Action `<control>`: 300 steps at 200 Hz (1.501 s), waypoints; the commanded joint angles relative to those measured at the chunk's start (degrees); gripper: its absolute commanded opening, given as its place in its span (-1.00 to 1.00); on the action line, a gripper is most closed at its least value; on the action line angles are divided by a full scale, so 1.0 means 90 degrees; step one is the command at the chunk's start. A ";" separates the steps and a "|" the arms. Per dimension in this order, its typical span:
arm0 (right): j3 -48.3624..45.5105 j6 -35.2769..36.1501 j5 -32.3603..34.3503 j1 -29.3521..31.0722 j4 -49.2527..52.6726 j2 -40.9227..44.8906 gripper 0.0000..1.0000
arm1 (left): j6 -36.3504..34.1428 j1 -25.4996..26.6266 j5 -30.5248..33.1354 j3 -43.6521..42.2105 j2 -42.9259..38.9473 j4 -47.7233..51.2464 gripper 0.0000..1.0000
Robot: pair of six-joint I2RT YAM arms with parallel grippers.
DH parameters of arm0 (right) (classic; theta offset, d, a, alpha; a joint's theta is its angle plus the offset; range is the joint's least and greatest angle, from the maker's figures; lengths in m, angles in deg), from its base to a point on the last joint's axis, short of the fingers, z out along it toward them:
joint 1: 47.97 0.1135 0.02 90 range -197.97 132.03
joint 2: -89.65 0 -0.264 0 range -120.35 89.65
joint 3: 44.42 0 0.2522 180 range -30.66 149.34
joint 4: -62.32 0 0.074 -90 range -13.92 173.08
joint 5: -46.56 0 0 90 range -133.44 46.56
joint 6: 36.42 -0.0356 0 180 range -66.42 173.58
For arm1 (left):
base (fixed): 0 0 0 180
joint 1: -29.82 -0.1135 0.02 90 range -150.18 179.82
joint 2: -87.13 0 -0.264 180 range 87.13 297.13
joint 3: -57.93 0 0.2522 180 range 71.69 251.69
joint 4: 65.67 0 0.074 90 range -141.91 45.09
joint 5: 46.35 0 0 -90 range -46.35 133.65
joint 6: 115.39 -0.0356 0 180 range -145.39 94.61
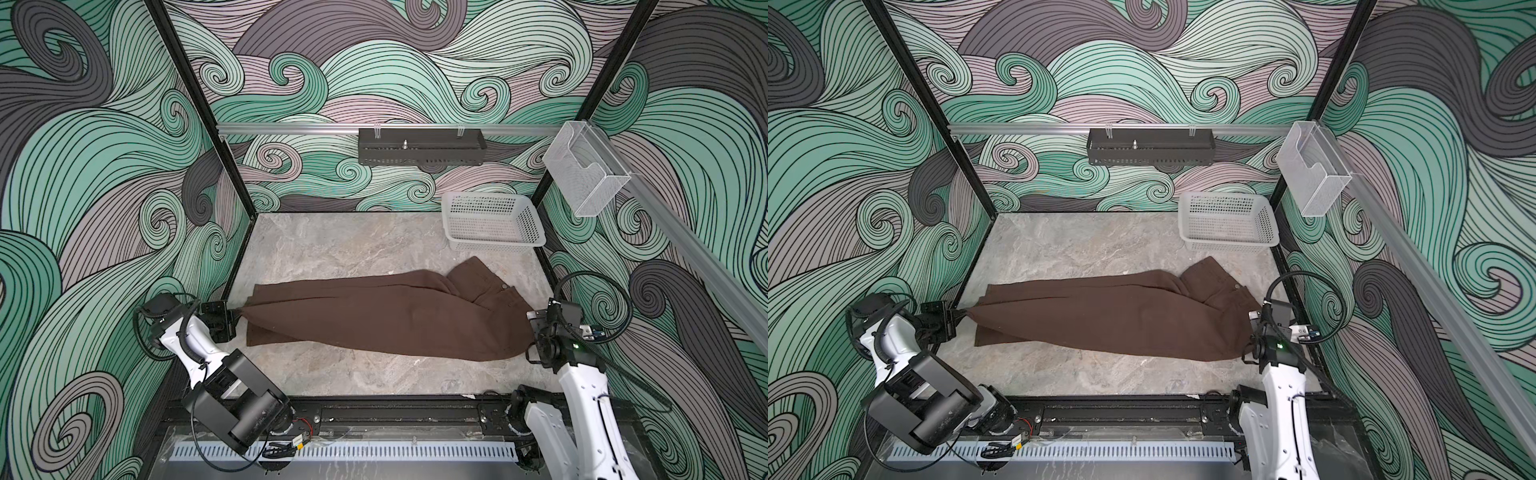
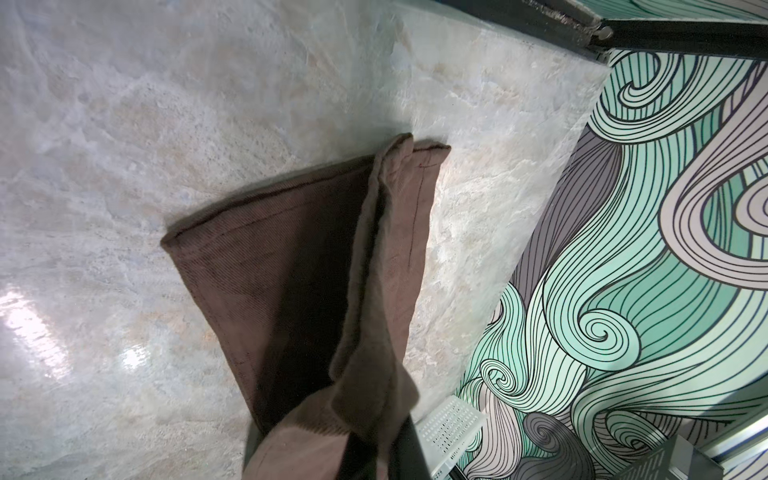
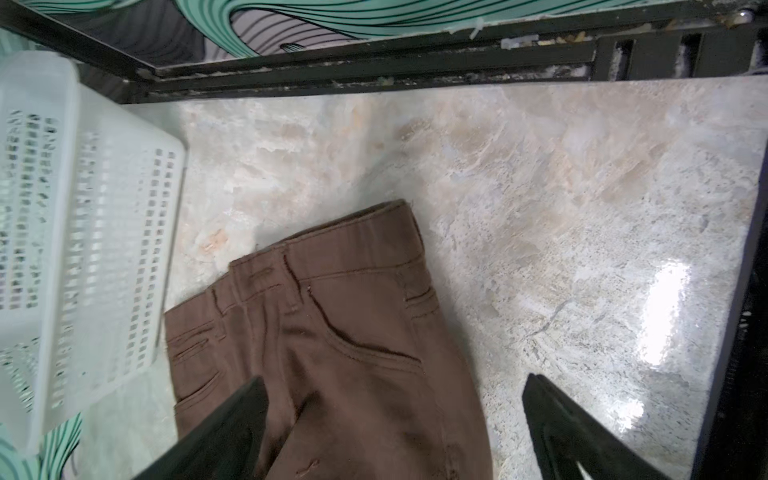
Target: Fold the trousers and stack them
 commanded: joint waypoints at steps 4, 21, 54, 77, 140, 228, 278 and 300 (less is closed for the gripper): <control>-0.0051 0.0330 -0.0975 -0.0640 -0.0592 -0.0738 0.84 | -0.0163 -0.0115 0.0251 0.0402 0.0164 0.0092 -1.00; -0.0055 0.0659 -0.1539 -0.1089 -0.0911 -0.1282 0.79 | -0.0198 -0.0150 0.0250 0.0461 0.0321 0.0080 -1.00; -0.0058 0.1238 -0.2314 -0.1546 -0.1456 -0.2133 0.68 | -0.0218 -0.0187 0.0239 0.0491 0.0538 -0.0034 -1.00; -0.0080 0.1560 -0.2706 -0.1612 -0.1538 -0.2567 0.60 | -0.0189 -0.0252 0.0221 0.0561 0.0686 -0.0076 -1.00; -0.0209 0.1766 -0.2965 -0.1642 -0.1806 -0.2983 -0.21 | -0.0152 -0.0355 0.0087 0.0832 0.0958 -0.0053 -1.00; 0.1452 0.1397 -0.3860 -0.1681 -0.0810 -0.1790 -1.00 | 0.0069 -0.0350 -0.0171 0.1294 0.0915 0.0280 -1.00; 0.1084 0.0807 -0.3371 -0.1885 -0.0892 -0.1781 -1.00 | 0.0104 -0.0366 0.0044 0.1278 0.0915 0.0365 -1.00; 0.0997 0.0451 -0.3441 -0.1738 -0.1259 -0.2379 -1.00 | 0.0205 -0.0189 0.0147 0.1392 0.1103 0.0259 -1.00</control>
